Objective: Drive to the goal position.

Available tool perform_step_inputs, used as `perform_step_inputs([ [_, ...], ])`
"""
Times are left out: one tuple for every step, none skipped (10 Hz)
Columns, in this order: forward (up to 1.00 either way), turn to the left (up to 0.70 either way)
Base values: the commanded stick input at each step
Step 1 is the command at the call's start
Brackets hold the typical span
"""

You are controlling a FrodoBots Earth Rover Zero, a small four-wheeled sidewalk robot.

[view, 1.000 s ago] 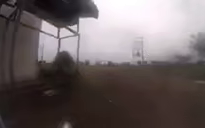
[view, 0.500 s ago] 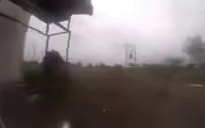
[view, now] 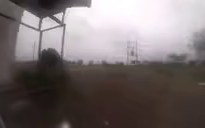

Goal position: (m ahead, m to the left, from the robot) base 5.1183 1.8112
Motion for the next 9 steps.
perform_step_inputs([
  [0.70, 0.00],
  [0.70, 0.00],
  [0.70, 0.00],
  [0.70, 0.00],
  [0.70, 0.00],
  [0.70, 0.00],
  [0.70, 0.00],
  [0.70, 0.00],
  [0.70, 0.00],
])
